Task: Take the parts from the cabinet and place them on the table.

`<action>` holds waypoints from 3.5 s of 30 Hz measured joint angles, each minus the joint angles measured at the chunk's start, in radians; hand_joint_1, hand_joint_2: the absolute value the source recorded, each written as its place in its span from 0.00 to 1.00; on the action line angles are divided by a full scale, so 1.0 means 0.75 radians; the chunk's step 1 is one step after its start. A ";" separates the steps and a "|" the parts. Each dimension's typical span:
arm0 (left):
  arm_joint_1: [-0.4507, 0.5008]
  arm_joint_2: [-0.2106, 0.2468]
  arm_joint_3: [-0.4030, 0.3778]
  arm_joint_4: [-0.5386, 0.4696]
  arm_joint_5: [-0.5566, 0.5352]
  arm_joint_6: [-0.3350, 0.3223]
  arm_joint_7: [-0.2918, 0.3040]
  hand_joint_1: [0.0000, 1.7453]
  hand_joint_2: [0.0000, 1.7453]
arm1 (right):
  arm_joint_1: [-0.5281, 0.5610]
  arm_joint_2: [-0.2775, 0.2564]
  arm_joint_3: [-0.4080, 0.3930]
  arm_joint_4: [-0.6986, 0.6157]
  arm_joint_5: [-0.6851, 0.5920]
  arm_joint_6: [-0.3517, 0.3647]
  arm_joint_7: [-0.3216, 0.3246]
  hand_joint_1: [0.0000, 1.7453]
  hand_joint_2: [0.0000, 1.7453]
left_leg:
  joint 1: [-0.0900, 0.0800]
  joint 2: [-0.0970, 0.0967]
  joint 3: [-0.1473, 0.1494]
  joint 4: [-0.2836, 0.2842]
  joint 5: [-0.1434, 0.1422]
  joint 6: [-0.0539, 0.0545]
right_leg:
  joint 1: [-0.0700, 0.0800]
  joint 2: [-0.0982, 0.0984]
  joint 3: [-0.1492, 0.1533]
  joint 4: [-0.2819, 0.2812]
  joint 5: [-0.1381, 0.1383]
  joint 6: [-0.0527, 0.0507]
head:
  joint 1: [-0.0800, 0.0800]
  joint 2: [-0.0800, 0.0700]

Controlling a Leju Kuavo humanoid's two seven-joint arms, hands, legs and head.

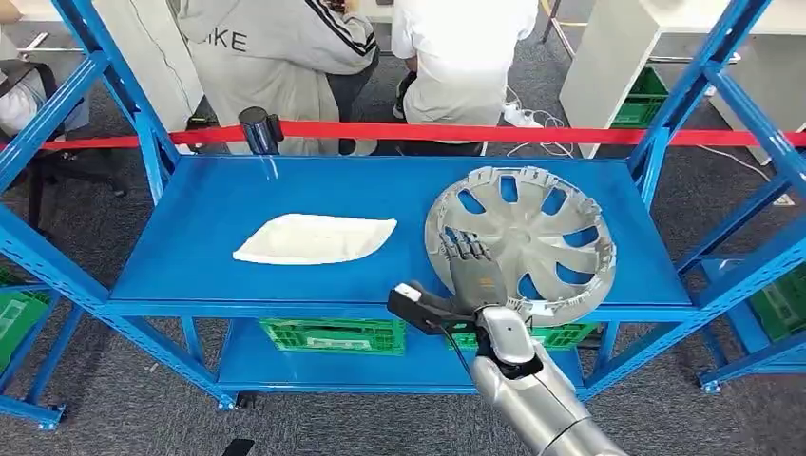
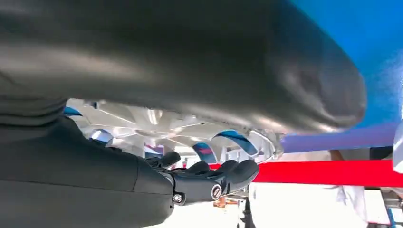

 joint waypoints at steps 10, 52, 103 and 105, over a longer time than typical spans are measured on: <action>0.001 0.000 0.003 0.000 0.000 0.007 -0.004 0.00 0.00 | 0.072 -0.002 -0.011 -0.045 0.023 0.000 0.050 0.00 0.00 | 0.000 0.000 0.004 -0.005 0.003 0.001 | 0.001 0.000 -0.001 0.000 0.001 0.004 | -0.001 0.000; 0.028 -0.001 0.043 0.000 -0.011 0.031 -0.013 0.00 0.00 | 0.475 -0.058 -0.257 -0.517 0.300 0.008 0.293 0.00 0.00 | 0.000 0.000 0.005 -0.009 0.004 -0.001 | 0.001 0.000 -0.001 0.000 0.000 0.003 | -0.001 0.000; 0.024 -0.001 0.088 -0.001 -0.056 0.031 -0.022 0.00 0.00 | 0.168 -0.075 -0.343 -0.242 0.162 -0.056 0.096 0.00 1.00 | 0.000 0.003 0.014 -0.011 0.005 0.000 | 0.001 0.001 0.008 0.000 0.001 0.004 | -0.001 0.000; 0.024 -0.001 0.089 -0.001 -0.063 0.029 -0.021 0.00 0.00 | 0.177 -0.069 -0.318 -0.311 0.168 -0.055 0.105 0.00 1.00 | 0.000 0.003 0.014 -0.011 0.005 0.000 | 0.001 0.001 0.007 0.000 0.000 0.004 | -0.001 0.000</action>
